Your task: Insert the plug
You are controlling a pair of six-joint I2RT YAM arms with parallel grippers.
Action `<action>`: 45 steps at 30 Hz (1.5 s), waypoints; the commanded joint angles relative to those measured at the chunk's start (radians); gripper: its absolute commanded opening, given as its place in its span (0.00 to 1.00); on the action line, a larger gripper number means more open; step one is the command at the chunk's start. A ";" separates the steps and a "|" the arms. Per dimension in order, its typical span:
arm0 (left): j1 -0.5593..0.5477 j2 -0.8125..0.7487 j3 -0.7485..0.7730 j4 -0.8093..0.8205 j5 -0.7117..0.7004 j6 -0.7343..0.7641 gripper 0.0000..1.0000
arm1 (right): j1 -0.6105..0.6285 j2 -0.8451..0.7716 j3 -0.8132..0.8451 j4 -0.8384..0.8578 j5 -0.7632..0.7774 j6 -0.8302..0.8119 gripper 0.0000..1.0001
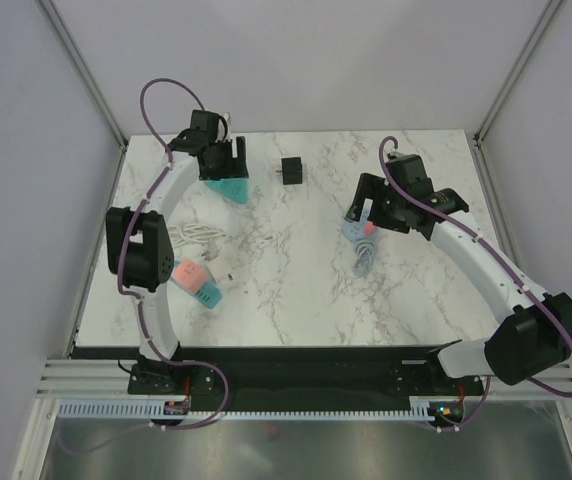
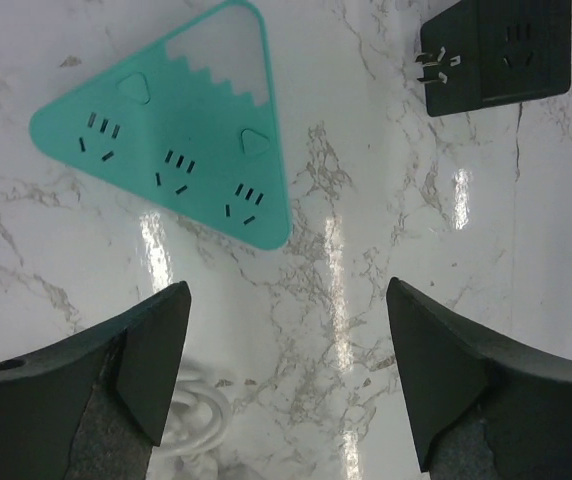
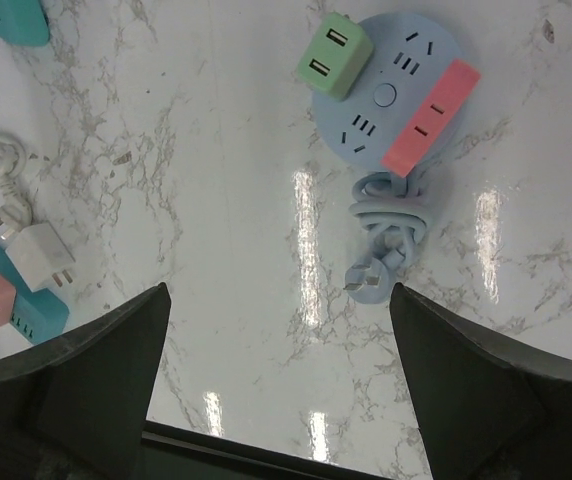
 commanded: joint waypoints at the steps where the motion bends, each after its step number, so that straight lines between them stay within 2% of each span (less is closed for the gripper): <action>1: 0.003 0.064 0.159 -0.001 0.119 0.130 0.86 | 0.004 0.001 0.003 0.077 -0.048 -0.031 0.98; 5: -0.024 0.181 0.299 0.000 0.172 0.156 0.84 | 0.004 0.032 0.019 0.086 -0.071 -0.043 0.98; 8: -0.067 0.253 0.412 0.003 0.106 0.103 0.86 | 0.006 0.045 0.029 0.089 -0.063 -0.062 0.98; 15: -0.201 0.380 0.500 0.049 -0.110 0.026 0.83 | 0.004 0.072 0.050 0.086 -0.059 -0.073 0.98; 18: -0.225 0.417 0.542 0.072 -0.108 -0.010 0.78 | 0.004 0.065 0.056 0.083 -0.060 -0.076 0.98; 25: -0.244 0.477 0.546 0.138 -0.091 -0.068 0.75 | 0.004 0.053 0.056 0.083 -0.065 -0.083 0.98; 33: -0.271 0.513 0.556 0.183 -0.215 -0.004 0.80 | 0.004 0.053 0.052 0.086 -0.062 -0.091 0.98; 45: -0.273 0.562 0.565 0.230 -0.210 0.032 0.78 | 0.004 0.078 0.062 0.086 -0.054 -0.097 0.98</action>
